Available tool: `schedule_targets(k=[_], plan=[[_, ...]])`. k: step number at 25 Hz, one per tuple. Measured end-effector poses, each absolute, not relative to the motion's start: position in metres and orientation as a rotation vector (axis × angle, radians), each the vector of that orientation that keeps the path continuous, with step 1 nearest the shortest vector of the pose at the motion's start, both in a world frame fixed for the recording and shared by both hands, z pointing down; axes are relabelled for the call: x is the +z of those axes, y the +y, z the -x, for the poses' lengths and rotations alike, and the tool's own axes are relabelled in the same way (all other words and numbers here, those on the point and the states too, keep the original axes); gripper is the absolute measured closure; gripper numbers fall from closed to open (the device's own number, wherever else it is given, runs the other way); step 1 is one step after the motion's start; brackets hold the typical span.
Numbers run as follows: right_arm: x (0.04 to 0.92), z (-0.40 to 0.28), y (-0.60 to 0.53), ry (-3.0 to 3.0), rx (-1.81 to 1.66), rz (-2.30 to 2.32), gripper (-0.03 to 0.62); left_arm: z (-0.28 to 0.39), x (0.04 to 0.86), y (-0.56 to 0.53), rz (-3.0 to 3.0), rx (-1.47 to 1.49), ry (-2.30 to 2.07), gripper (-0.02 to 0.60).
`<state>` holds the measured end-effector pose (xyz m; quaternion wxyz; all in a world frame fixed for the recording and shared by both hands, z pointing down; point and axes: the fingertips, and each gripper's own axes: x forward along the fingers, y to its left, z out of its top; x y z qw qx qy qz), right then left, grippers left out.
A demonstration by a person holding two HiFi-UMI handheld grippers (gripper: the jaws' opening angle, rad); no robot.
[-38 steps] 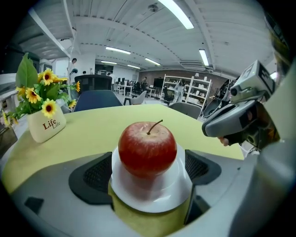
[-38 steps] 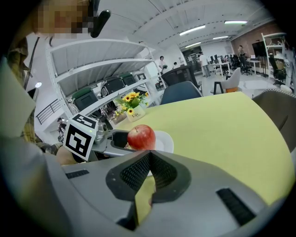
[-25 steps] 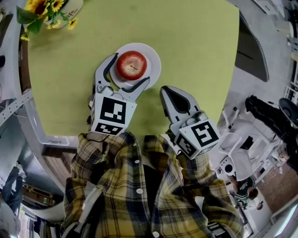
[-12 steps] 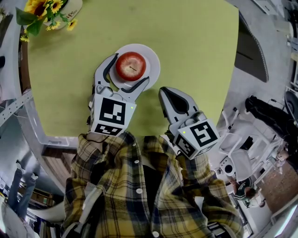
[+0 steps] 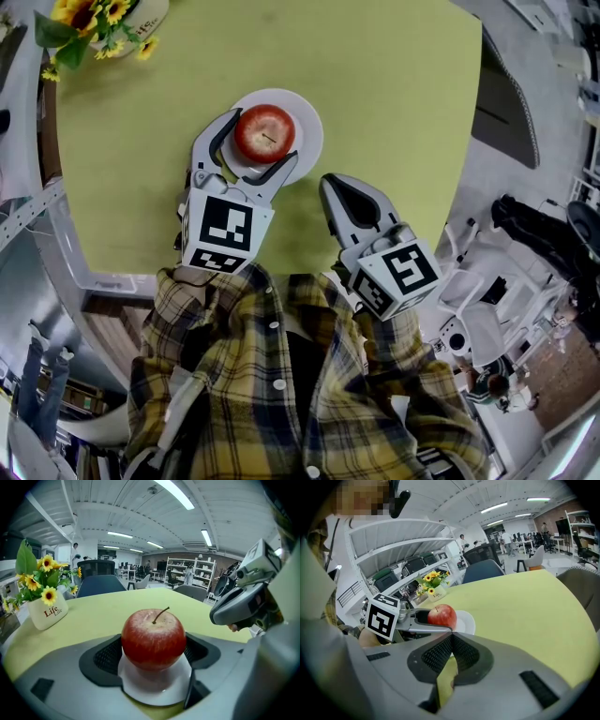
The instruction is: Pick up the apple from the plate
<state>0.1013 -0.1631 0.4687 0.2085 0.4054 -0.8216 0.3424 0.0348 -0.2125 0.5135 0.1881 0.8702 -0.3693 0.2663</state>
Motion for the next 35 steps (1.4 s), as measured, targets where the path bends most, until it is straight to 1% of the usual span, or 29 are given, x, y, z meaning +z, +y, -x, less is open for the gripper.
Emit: schedule_targets(k=[14, 35], plan=[[0.45, -0.1, -0.178, -2.316, 0.909, -1.135, 0.597, -0.034, 0.504, -0.212, -2.441, 0.766, -1.012, 0.167], [0.352, -0.086, -0.211, -2.456, 0.719, -1.178, 0.597, -0.026, 0.404, -0.217, -2.502, 0.707, -1.036, 0.169]])
